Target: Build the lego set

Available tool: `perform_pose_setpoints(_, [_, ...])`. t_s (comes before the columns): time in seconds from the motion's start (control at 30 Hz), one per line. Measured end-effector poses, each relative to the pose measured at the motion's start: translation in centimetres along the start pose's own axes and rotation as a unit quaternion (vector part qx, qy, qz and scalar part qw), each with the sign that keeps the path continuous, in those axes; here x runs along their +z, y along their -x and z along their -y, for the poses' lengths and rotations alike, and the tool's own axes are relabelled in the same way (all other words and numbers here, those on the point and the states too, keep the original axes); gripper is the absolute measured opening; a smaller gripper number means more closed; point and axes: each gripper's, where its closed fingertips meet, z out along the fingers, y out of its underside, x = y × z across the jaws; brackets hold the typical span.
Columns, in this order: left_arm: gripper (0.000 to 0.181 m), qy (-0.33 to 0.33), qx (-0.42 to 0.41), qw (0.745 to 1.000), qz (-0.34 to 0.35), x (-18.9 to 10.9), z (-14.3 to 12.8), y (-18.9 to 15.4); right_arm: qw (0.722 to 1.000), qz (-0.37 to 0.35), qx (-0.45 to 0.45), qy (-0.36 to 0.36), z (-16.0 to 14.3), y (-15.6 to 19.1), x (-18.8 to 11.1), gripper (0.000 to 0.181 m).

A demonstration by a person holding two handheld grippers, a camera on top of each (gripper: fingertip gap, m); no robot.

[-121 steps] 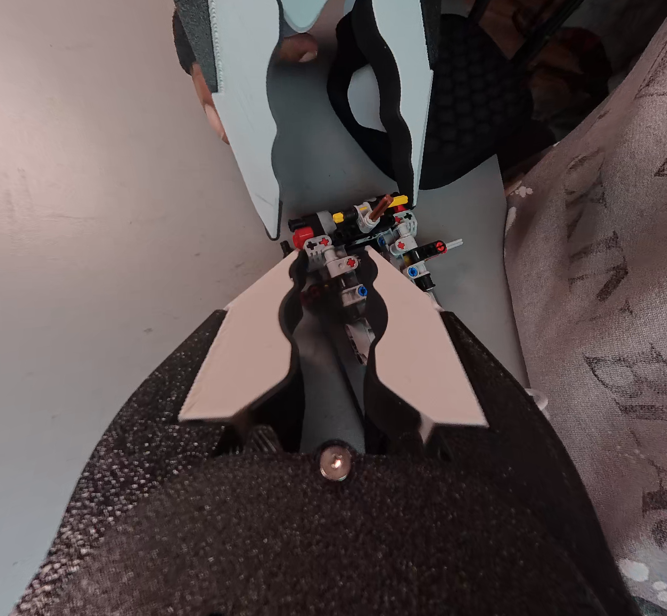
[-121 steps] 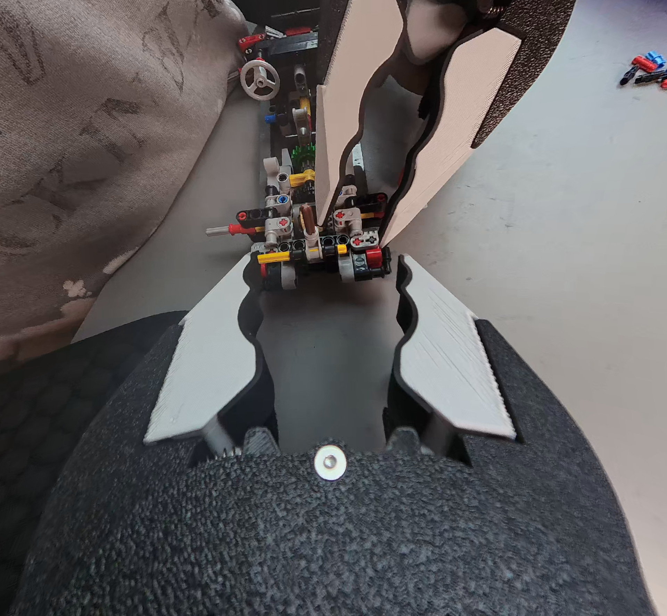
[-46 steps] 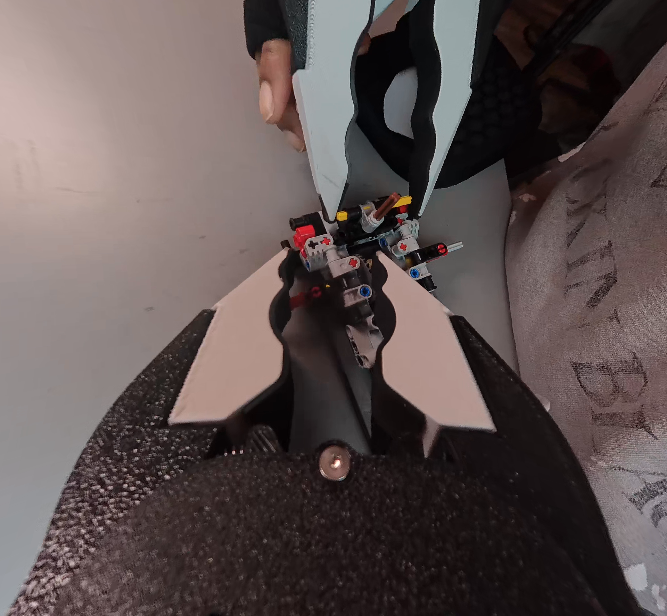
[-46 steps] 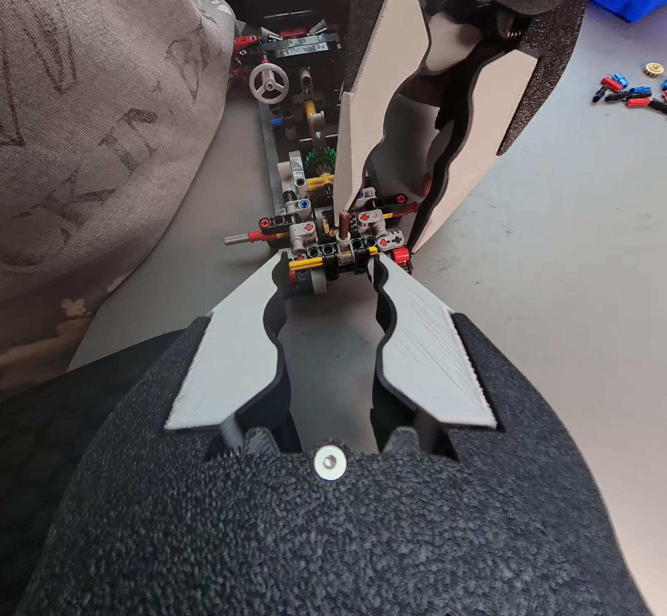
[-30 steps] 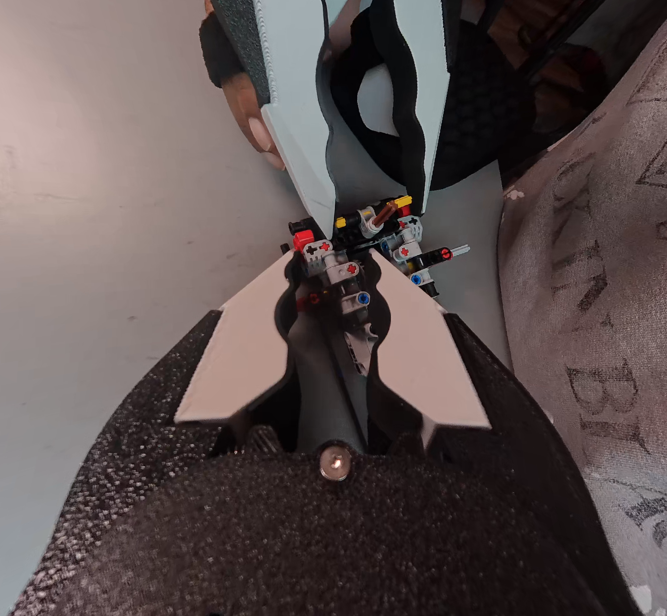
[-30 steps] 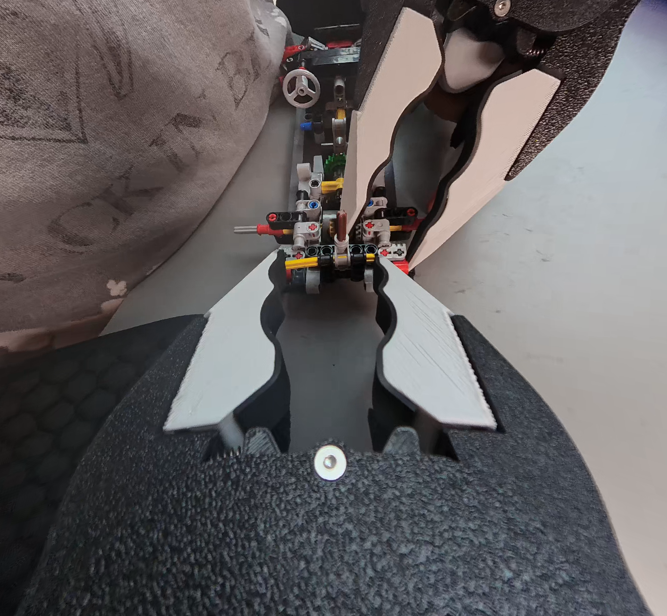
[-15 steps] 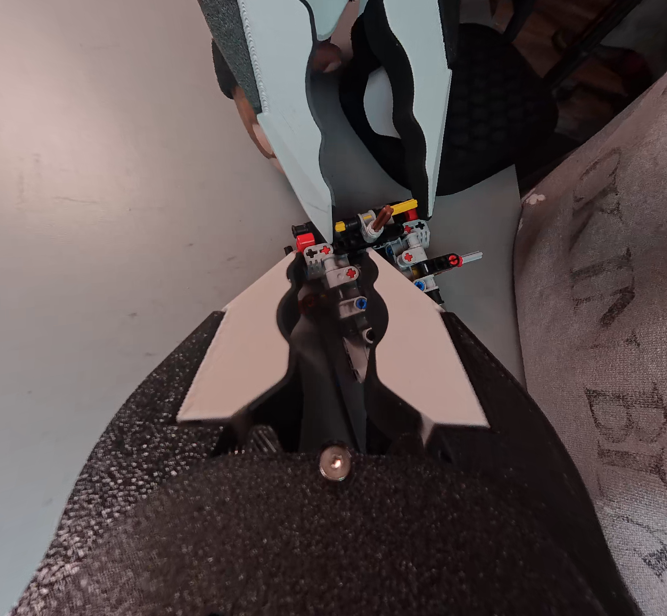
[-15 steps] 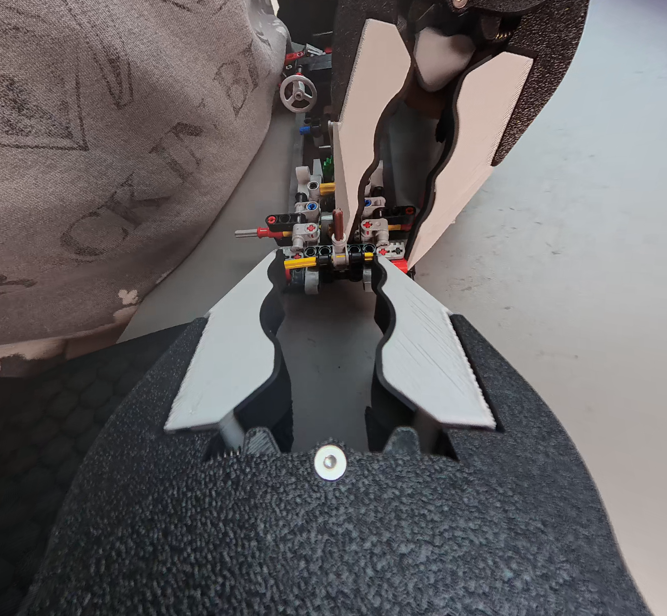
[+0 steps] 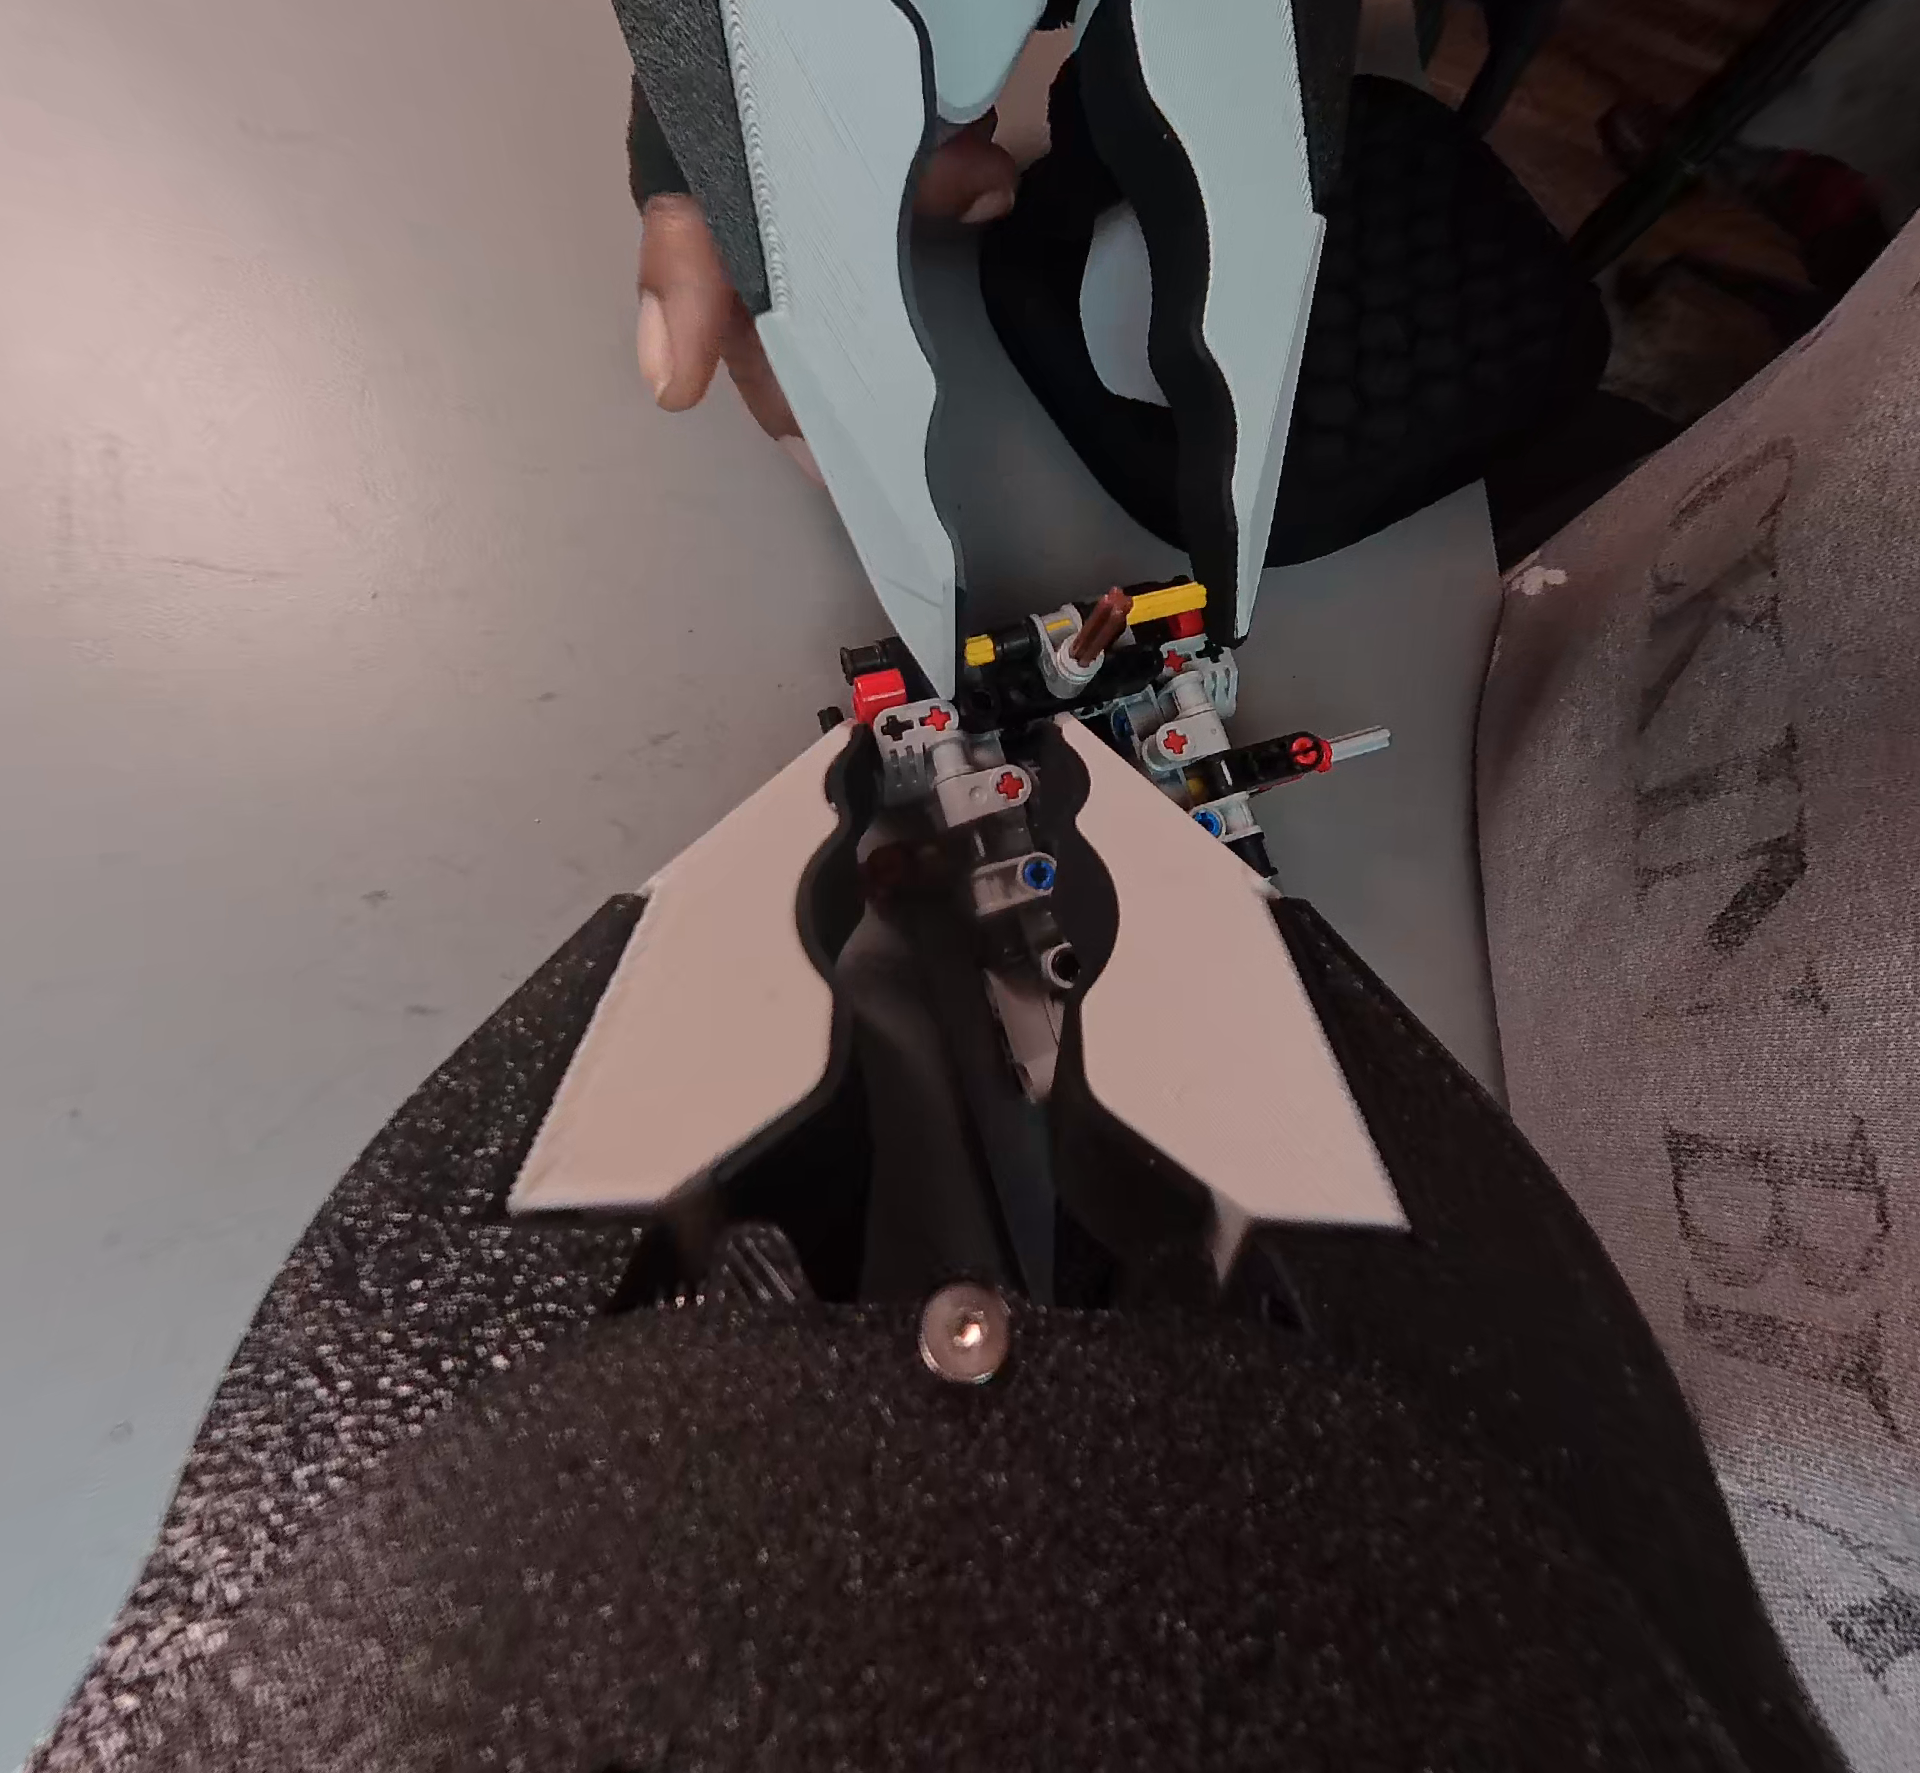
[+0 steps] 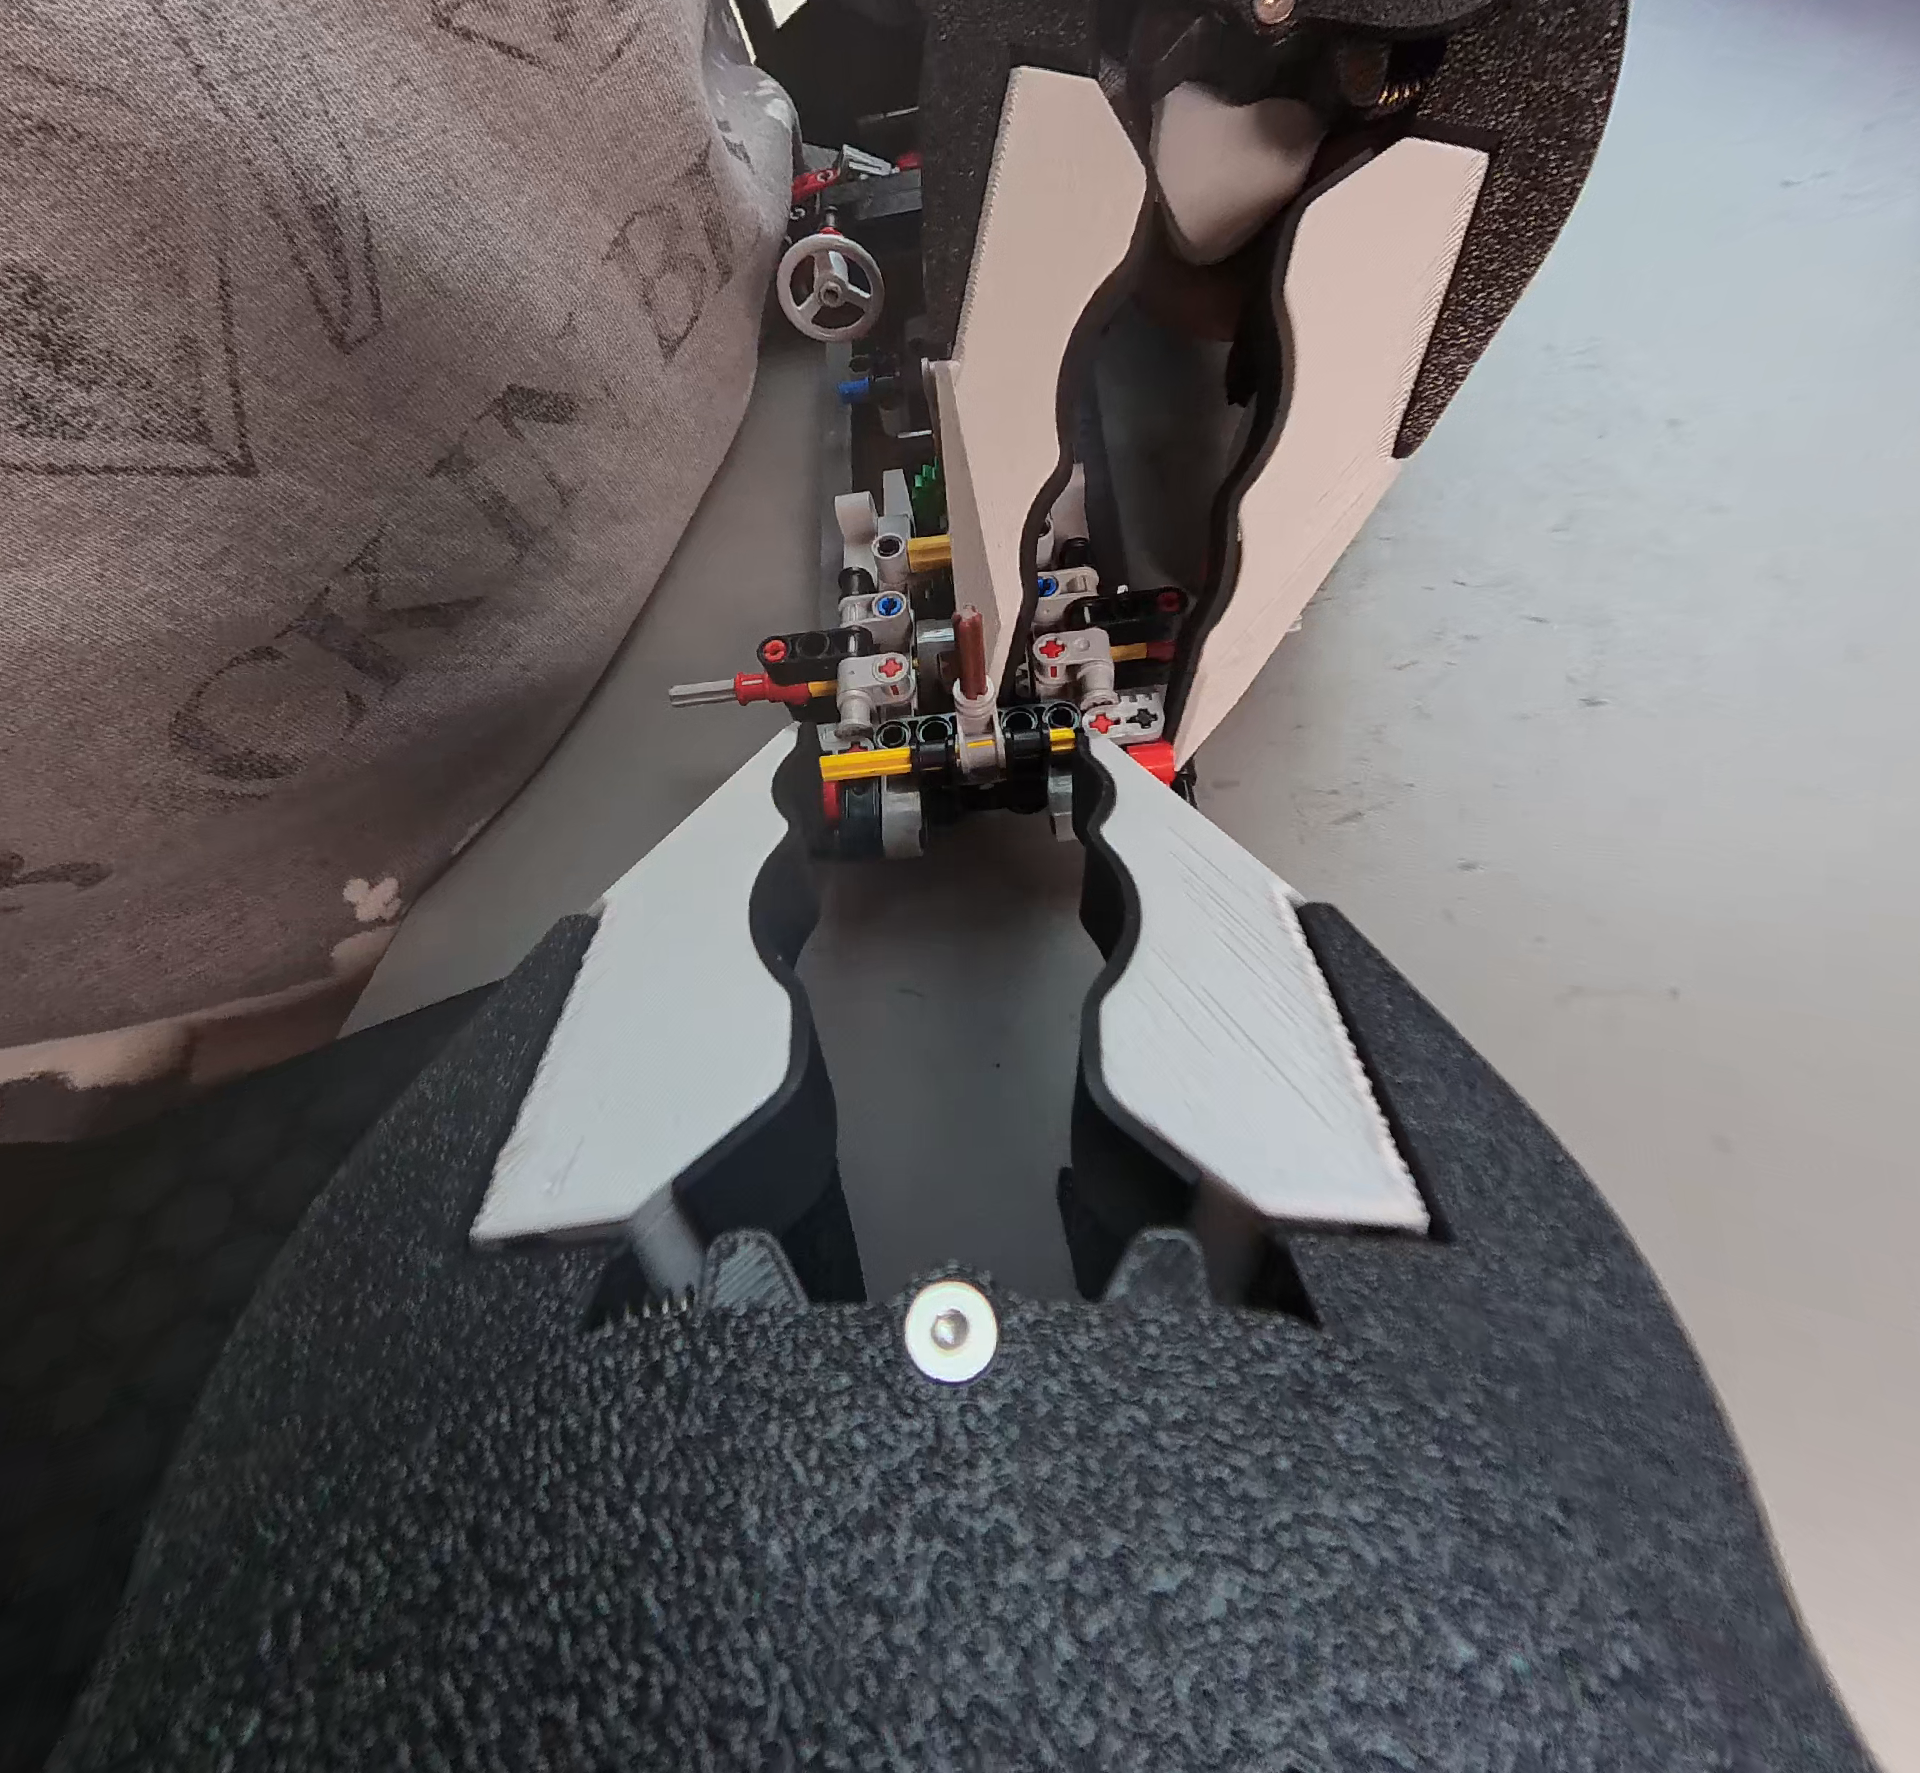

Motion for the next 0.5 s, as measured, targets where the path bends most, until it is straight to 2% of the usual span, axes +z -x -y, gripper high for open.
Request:
perform_pose_setpoints(0.23, [0.031, -0.004, -0.006, 1.0, -0.006, 0.1, 0.1, 0.1, 0.999, -0.031, 0.001, 0.008, -0.3, 0.2, 0.1, 0.046])
perform_pose_setpoints(0.37, [0.032, -0.004, -0.01, 1.0, -0.015, 0.2, 0.2, 0.0, 0.996, -0.082, -0.017, 0.042, -0.4, -0.1, -0.5, 0.052])
perform_pose_setpoints(0.5, [0.033, -0.004, -0.012, 1.0, -0.018, 0.2, 0.2, 0.0, 0.992, -0.12, -0.02, 0.025, 0.2, -0.4, -1.4, 0.054])
